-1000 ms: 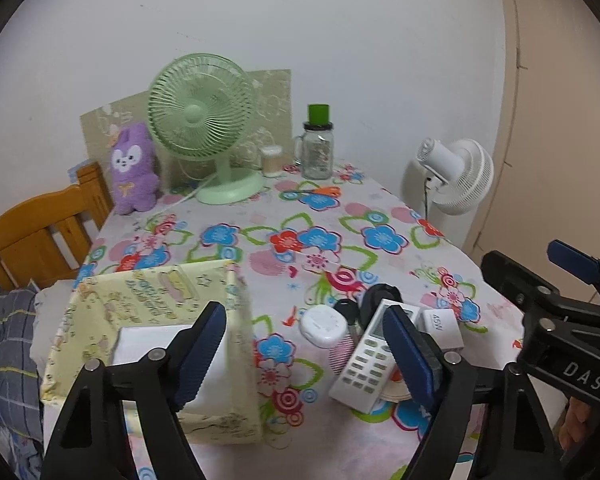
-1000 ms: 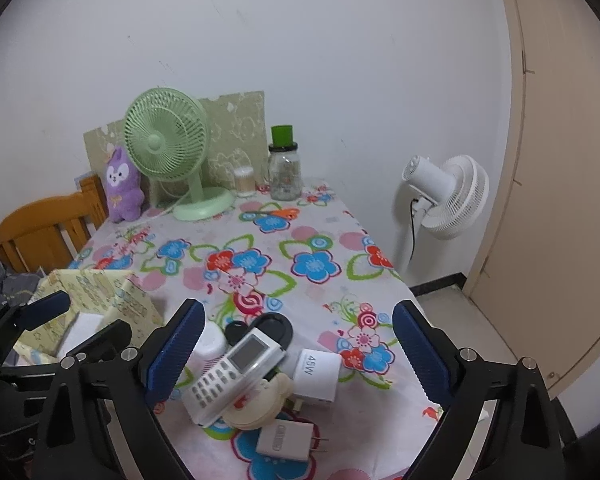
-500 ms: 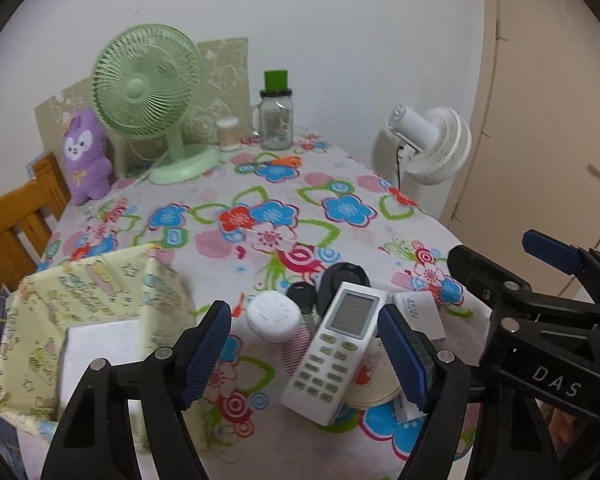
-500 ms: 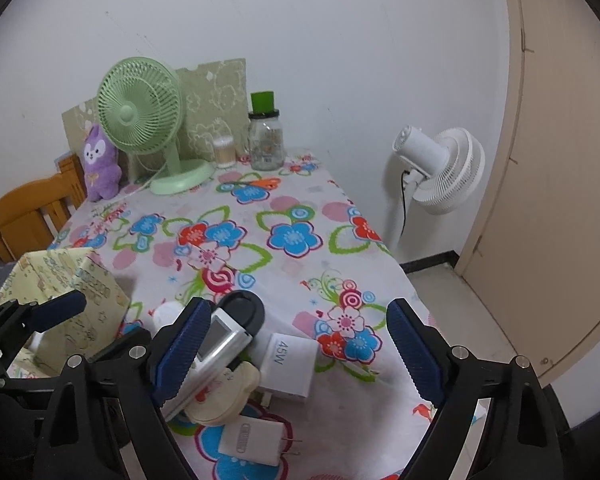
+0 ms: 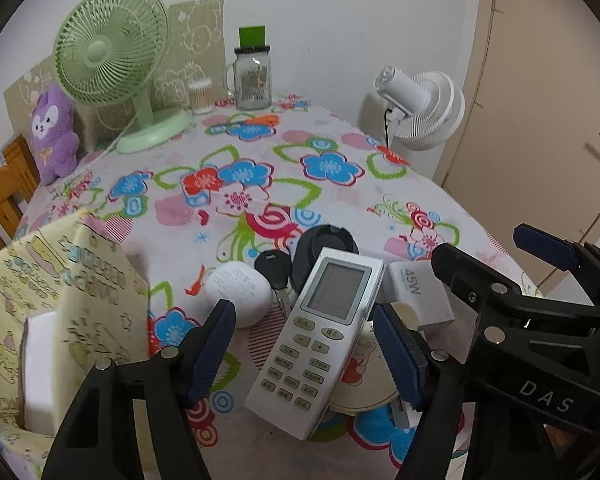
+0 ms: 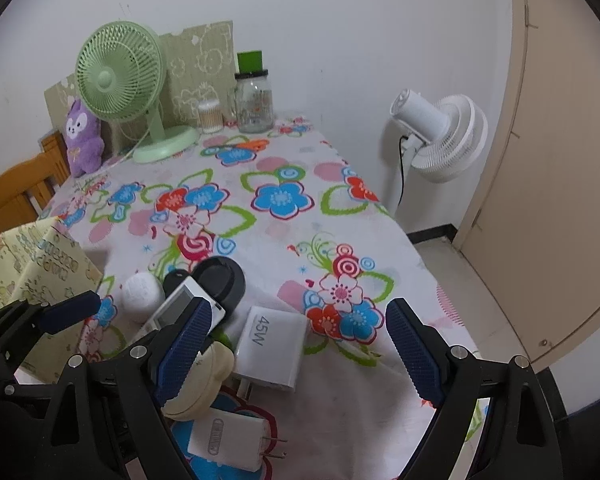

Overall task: Organize rigid objects
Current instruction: 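Grasp the white remote with the left tool while the right tool grasps the white square charger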

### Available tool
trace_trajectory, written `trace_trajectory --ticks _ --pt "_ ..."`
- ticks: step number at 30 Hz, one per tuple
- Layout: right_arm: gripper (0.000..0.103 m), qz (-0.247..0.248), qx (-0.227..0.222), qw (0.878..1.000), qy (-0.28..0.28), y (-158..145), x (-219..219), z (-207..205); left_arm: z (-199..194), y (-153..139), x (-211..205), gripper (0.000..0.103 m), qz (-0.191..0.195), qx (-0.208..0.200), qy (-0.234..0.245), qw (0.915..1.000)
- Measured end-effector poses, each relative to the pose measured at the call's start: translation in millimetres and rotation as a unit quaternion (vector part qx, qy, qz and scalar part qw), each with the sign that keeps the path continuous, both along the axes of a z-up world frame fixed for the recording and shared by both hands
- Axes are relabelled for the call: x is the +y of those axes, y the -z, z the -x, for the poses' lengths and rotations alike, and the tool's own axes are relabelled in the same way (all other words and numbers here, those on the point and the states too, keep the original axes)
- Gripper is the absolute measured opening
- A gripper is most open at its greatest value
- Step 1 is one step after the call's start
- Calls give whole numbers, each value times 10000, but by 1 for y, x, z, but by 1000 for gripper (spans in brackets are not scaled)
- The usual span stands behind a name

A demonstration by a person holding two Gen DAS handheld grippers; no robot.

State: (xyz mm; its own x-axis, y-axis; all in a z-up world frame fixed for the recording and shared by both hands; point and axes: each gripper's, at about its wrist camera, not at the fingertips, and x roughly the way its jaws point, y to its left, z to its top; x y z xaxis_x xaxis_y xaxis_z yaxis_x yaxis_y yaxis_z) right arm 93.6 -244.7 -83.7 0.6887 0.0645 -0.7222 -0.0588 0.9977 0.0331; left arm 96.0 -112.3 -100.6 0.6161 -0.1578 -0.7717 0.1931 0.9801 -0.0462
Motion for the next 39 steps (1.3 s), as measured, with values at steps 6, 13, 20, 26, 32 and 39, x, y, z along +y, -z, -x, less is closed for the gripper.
trace_trajectory --ticks 6,13,20,26,32,39 --pt "91 5 241 9997 55 17 -1 -5 -8 18 -3 71 -12 238 74 9997" --pt "90 -182 508 9985 129 33 -3 -13 -9 24 -5 65 -19 209 136 9997" --pt "85 -345 745 9965 134 44 4 -23 -15 29 3 60 -61 246 -11 9997" --pt "70 -561 906 9942 106 51 11 -33 -21 34 9 60 -43 302 -223 9993" --pt "51 -489 1003 9935 223 59 15 -41 -24 37 8 58 -189 212 -240 9993" --pt "50 -502 873 9945 287 59 13 -42 -28 36 11 52 -34 273 -265 9993"
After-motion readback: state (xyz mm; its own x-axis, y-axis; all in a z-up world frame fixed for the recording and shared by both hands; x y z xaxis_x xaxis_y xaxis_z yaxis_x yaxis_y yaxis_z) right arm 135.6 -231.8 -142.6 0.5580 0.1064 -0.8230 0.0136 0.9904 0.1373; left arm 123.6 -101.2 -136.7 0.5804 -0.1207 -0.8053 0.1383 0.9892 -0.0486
